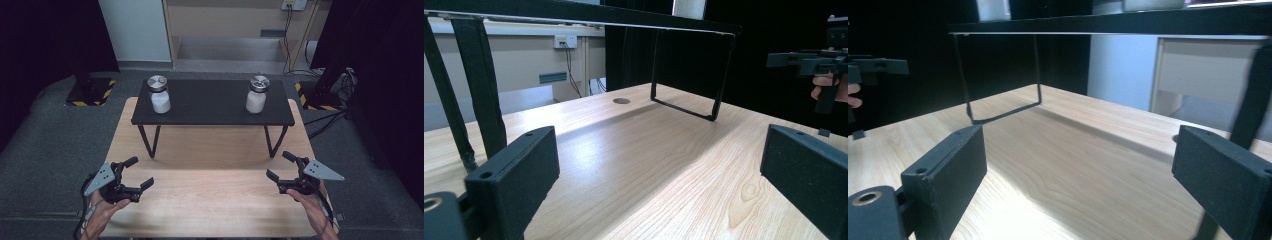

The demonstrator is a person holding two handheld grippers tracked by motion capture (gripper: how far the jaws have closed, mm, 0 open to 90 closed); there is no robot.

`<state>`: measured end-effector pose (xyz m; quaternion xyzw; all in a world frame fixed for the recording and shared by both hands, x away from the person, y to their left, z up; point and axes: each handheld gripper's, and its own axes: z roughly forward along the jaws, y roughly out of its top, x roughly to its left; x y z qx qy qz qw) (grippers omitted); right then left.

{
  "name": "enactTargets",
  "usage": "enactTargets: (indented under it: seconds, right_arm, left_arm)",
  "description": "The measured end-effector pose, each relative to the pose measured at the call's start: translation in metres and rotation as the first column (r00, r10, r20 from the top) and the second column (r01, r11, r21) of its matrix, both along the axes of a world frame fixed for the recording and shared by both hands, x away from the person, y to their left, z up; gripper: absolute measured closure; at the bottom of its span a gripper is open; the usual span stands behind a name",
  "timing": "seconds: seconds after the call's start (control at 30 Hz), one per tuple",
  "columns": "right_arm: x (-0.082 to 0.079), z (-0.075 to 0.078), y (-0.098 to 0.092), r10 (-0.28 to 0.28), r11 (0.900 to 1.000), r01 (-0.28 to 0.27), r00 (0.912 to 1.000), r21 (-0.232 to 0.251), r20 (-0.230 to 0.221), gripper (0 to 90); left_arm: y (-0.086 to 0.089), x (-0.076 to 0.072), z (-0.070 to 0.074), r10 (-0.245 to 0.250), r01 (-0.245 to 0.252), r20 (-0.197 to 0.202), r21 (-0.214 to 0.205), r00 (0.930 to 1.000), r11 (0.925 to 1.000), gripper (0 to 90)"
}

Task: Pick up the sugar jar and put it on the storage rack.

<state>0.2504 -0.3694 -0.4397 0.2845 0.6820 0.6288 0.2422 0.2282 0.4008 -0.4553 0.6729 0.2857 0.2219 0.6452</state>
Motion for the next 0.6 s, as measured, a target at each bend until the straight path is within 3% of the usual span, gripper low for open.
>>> enactTargets:
  seconds: [0.27, 0.6]
  right_arm:
    - [-0.014, -0.002, -0.015, -0.049, 0.9988, 0.049, 0.9988, 0.002, -0.001, 7.5]
    - [-0.018, -0.010, -0.018, -0.076, 0.9968, 0.076, 0.9971, 0.026, 0.003, 7.5]
  left_arm:
    - [-0.001, 0.000, -0.001, 0.001, -0.001, -0.007, -0.006, 1.0000, 1.0000, 0.0]
    - [-0.001, 0.001, 0.000, 0.002, -0.002, -0.007, -0.008, 1.0000, 1.0000, 0.0]
